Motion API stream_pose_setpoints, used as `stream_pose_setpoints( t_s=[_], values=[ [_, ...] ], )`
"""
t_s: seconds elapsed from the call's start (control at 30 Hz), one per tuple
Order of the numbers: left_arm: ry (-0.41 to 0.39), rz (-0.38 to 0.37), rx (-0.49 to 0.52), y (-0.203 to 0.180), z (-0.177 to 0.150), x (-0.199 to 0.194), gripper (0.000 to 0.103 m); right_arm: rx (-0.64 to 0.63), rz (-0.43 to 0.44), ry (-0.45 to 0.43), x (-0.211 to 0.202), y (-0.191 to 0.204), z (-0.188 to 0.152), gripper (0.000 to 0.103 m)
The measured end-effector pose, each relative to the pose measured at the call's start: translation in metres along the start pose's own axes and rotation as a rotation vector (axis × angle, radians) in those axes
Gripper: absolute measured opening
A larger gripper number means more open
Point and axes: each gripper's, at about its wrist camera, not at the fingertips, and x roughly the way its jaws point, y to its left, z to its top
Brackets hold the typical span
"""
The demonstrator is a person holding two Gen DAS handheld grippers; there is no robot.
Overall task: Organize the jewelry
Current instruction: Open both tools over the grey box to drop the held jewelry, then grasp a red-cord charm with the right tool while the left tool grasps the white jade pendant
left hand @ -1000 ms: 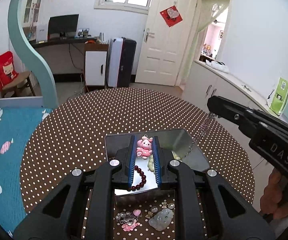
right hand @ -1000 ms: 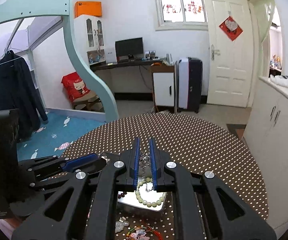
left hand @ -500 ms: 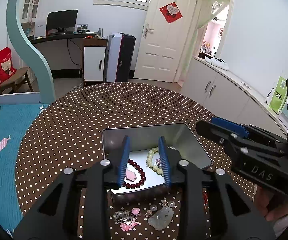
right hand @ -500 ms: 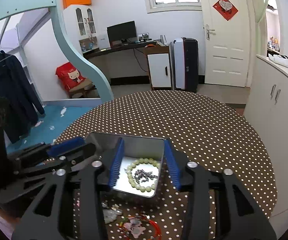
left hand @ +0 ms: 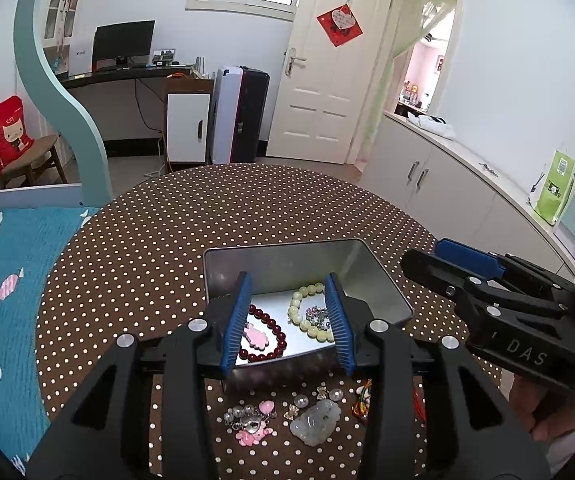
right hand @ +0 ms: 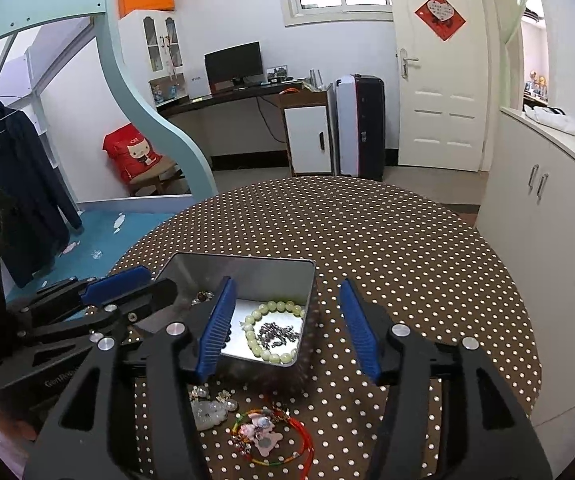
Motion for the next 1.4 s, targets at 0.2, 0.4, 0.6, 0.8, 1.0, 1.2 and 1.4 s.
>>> stream_pose_setpoints(
  t_s=[0.2,0.4,0.6,0.8,1.0,1.2,1.4],
  values=[
    [-0.036,0.024,-0.012,-0.001,-0.007,-0.020,0.068,-0.021,-0.048,-0.062,-0.022,0.000,-0.015,0.070],
    [-0.049,0.045,-0.016,0.000,-0.023,-0.037,0.085,-0.023,-0.042,-0.063,-0.034,-0.002,-0.044,0.070],
    [-0.014,0.053,-0.028,0.007,-0.048,-0.042,0.090,-0.077,0.030,-0.019,-0.030,0.009,-0.076,0.053],
    [0.011,0.069,-0.023,0.011,-0.070,-0.044,0.091,-0.057,0.108,0.071,-0.010,0.013,-0.093,0.030],
    [0.045,0.061,-0.005,0.009,-0.086,-0.042,0.091,-0.049,0.103,0.124,0.003,0.014,-0.099,0.030],
    [0.068,0.037,0.010,0.004,-0.091,-0.036,0.091,-0.058,0.087,0.153,0.012,0.016,-0.100,0.025],
    [0.087,0.017,0.012,-0.002,-0.091,-0.029,0.091,-0.090,0.093,0.163,0.018,0.020,-0.102,0.011]
  ],
)
